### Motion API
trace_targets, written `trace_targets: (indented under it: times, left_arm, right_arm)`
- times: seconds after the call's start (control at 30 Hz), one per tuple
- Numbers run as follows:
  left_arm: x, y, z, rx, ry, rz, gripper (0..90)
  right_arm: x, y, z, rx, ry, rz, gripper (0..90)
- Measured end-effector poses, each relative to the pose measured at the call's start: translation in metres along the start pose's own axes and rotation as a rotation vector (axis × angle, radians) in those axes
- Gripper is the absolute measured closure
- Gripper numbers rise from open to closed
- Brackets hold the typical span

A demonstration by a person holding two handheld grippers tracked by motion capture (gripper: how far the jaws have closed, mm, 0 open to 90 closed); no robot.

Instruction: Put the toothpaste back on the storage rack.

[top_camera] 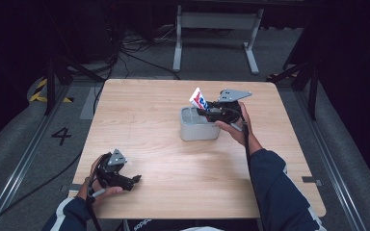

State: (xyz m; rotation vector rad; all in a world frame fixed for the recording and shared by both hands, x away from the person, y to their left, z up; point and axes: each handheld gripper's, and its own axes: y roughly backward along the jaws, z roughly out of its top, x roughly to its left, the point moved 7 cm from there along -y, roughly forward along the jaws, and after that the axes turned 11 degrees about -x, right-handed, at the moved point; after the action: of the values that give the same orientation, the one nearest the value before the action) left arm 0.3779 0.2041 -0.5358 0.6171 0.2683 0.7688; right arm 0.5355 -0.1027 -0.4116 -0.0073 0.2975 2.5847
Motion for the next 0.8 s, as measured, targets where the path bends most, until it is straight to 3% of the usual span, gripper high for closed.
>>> trace_targets:
  times: [0.8]
  left_arm:
    - [0.0,0.0,0.0,0.001,0.002,-0.001,0.2]
  right_arm:
    - [0.001,0.016,-0.018,0.104,0.037,0.025,59.2]
